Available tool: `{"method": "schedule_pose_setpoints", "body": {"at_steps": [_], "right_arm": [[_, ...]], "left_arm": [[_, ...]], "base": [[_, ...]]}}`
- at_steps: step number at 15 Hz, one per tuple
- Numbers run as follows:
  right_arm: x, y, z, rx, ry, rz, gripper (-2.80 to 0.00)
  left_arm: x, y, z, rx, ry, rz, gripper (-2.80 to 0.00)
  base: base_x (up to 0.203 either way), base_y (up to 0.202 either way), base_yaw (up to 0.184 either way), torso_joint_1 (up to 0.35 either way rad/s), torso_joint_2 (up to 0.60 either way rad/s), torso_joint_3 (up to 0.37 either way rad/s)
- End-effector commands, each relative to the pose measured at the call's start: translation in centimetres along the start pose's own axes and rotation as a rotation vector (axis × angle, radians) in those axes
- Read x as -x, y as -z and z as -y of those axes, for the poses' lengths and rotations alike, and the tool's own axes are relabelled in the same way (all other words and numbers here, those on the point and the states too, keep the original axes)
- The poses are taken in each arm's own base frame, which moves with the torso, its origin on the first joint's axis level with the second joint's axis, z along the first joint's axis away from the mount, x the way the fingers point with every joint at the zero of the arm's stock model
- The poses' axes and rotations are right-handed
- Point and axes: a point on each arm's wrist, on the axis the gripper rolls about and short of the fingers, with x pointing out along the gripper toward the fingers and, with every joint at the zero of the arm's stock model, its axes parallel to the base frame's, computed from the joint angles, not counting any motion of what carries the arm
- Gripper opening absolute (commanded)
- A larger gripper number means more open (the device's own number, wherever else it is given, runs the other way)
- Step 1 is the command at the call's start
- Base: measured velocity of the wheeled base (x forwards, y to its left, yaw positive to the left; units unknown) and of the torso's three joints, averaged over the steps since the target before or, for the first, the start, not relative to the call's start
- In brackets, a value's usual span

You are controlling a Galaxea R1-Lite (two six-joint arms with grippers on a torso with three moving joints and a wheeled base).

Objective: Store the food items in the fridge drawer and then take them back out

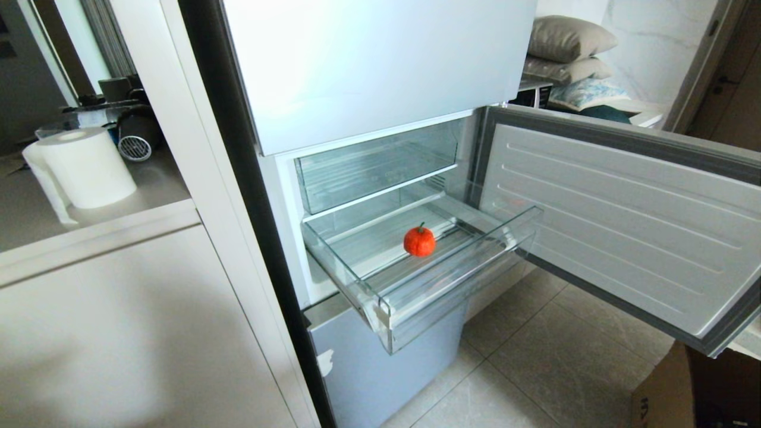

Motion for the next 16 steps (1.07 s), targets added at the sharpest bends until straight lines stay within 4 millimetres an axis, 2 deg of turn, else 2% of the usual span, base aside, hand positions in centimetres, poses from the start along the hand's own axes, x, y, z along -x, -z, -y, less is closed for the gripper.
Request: {"method": "schedule_pose_setpoints", "body": {"at_steps": [1,5,7,8,10,11,14,16], "right_arm": [[-0.2,0.6,0.0,0.0,-0.001,-0.014,-2.8],[1.7,-1.0,1.6,-0.01,0.001,0.007,-2.8],[3.7,-2.5,2.4,-0.019,-0.006,0.018,-2.8],[5.3,-3.7,3.0,-0.036,-0.013,0.039,-2.8],[9.6,-7.4,4.2,-0.092,-0.013,0.131,-2.8],[12.4,-9.8,4.8,-0.115,-0.007,0.202,-2.8],[22.3,-16.1,5.7,-0.167,0.012,0.44,-2.8],[28.5,-18.7,5.7,-0.191,0.029,0.581,-2.8]], "left_arm": [[0.0,0.0,0.0,0.0,0.0,-0.001,-2.8],[0.0,0.0,0.0,0.0,0.0,-0.001,-2.8],[0.0,0.0,0.0,0.0,0.0,-0.001,-2.8],[0.0,0.0,0.0,0.0,0.0,-0.001,-2.8],[0.0,0.0,0.0,0.0,0.0,-0.001,-2.8],[0.0,0.0,0.0,0.0,0.0,-0.001,-2.8],[0.0,0.0,0.0,0.0,0.0,-0.001,-2.8],[0.0,0.0,0.0,0.0,0.0,-0.001,-2.8]], "base": [[0.0,0.0,0.0,0.0,0.0,0.0],[0.0,0.0,0.0,0.0,0.0,0.0],[0.0,0.0,0.0,0.0,0.0,0.0],[0.0,0.0,0.0,0.0,0.0,0.0],[0.0,0.0,0.0,0.0,0.0,0.0],[0.0,0.0,0.0,0.0,0.0,0.0],[0.0,0.0,0.0,0.0,0.0,0.0],[0.0,0.0,0.0,0.0,0.0,0.0]]}}
